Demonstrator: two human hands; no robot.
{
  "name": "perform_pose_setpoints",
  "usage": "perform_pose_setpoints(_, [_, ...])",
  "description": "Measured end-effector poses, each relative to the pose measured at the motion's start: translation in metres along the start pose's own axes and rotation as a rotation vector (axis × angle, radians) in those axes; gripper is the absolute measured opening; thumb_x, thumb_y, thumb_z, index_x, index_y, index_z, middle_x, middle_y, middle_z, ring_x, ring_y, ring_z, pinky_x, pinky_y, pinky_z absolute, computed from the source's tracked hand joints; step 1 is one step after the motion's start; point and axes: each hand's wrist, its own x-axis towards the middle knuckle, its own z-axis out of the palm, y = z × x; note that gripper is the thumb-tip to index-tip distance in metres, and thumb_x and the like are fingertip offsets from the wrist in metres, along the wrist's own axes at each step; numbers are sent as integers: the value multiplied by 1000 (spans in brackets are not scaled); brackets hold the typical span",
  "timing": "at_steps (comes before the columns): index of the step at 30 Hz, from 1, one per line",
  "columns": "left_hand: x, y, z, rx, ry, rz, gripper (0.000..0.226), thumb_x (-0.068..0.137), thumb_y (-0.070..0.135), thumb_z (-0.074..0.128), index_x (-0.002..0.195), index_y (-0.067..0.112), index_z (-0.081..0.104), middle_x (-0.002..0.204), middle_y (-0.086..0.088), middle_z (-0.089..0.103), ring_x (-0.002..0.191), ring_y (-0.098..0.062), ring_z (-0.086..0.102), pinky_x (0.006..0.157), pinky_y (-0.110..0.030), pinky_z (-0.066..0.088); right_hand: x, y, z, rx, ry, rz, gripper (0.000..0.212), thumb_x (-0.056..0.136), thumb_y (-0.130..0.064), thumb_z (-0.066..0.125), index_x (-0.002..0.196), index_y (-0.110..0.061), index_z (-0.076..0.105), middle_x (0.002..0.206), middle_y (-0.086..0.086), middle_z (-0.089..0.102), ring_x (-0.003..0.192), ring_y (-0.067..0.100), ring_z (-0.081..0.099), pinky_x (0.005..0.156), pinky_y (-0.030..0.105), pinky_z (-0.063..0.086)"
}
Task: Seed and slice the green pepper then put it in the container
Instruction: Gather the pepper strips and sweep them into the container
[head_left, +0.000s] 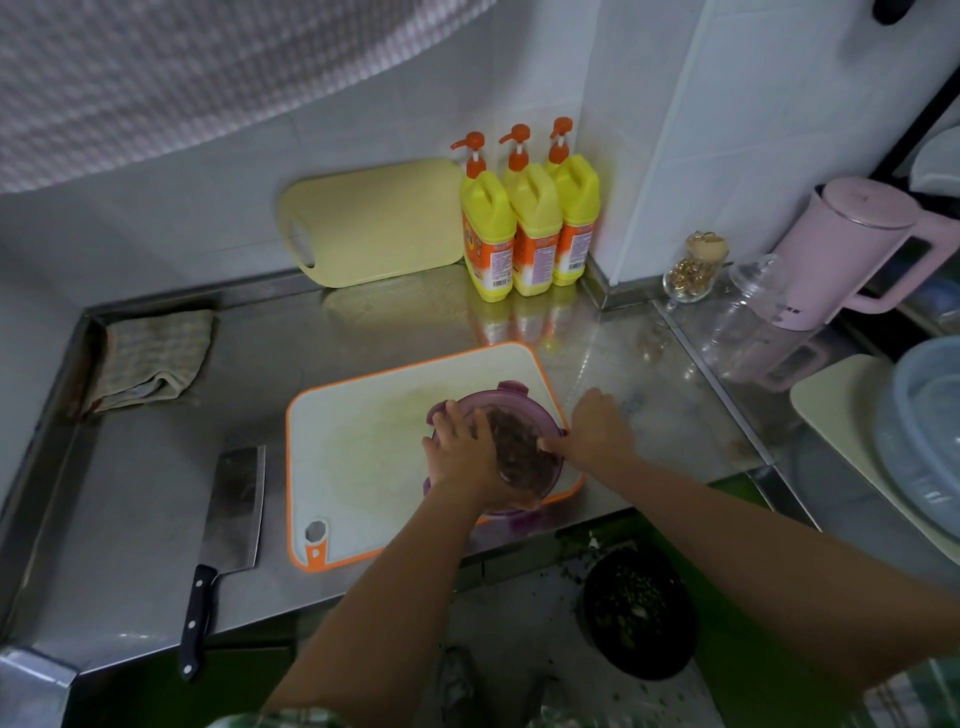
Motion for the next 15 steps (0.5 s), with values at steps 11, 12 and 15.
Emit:
perform_pose_setpoints(11, [2,0,1,-14,-1,2,138,57,82,66,153,12,-5,158,-22,-13,146,-42,-6,117,-53,17,-5,-7,0,64,-61,27,67,70,-45,81,113,0,56,111,14,62,103,30,60,68,26,37])
perform_pose_setpoints(12, [2,0,1,-14,2,4,138,57,82,66,153,12,-4,158,-22,-13,146,-42,-5,117,-53,17,-2,-7,1,74,-87,42,67,68,-47,82,109,1,59,104,14,64,96,29,63,61,27,38])
perform_pose_setpoints(15, [2,1,1,-9,13,4,139,55,83,66,153,12,-2,158,-22,-11,146,-42,-4,117,-53,18,3,-7,-1,96,-125,95,64,59,-49,86,94,2,68,73,7,63,66,20,62,50,24,40])
